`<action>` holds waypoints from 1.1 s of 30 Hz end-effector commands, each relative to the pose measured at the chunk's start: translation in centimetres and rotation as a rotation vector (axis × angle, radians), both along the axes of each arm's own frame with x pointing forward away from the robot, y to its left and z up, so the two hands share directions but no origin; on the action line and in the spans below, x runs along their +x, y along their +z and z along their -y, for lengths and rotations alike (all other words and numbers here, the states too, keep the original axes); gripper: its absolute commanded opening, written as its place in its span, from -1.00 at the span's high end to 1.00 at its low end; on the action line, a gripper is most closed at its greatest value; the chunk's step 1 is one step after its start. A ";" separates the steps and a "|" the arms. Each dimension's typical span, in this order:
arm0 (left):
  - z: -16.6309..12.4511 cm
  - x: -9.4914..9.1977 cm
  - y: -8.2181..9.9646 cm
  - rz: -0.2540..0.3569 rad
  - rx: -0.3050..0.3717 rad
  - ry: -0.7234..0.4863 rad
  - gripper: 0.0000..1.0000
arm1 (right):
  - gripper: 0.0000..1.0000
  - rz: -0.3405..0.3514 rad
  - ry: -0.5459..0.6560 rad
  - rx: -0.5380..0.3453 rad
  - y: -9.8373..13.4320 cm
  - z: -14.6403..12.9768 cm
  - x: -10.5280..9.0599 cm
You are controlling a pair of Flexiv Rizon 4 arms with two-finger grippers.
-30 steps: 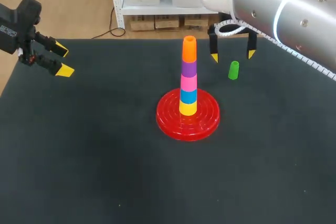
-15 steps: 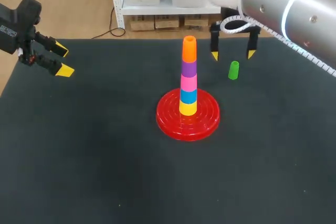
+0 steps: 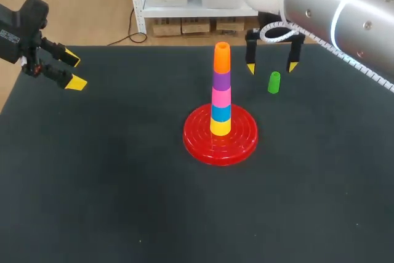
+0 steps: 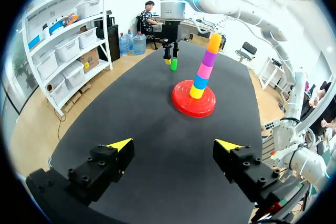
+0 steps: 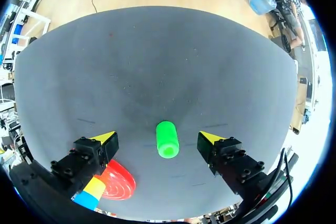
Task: Pick up and stack the cylinders on the red base in this order: pink,purple,orange,green
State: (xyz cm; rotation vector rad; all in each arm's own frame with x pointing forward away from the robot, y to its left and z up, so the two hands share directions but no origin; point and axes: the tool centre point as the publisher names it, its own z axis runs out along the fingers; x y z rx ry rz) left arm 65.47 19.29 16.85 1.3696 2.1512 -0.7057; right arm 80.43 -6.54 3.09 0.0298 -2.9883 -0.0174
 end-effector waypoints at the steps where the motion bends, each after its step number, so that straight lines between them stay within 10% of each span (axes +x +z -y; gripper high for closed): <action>1: 0.0 -0.1 -0.1 0.002 -0.001 0.001 -1.00 | -1.00 -0.041 0.006 -0.002 0.2 0.2 0.4; 13: 0.0 -0.1 -0.1 0.002 -0.001 0.001 -1.00 | -1.00 -0.085 0.024 -0.014 -0.1 -0.3 0.5; 17: 0.0 -0.1 -0.1 0.002 -0.001 0.001 -1.00 | -1.00 -0.242 0.018 0.011 0.5 -0.6 1.0; 33: 0.0 -0.1 -0.1 0.002 -0.001 0.001 -1.00 | -1.00 -0.242 0.018 0.011 0.5 -0.6 1.0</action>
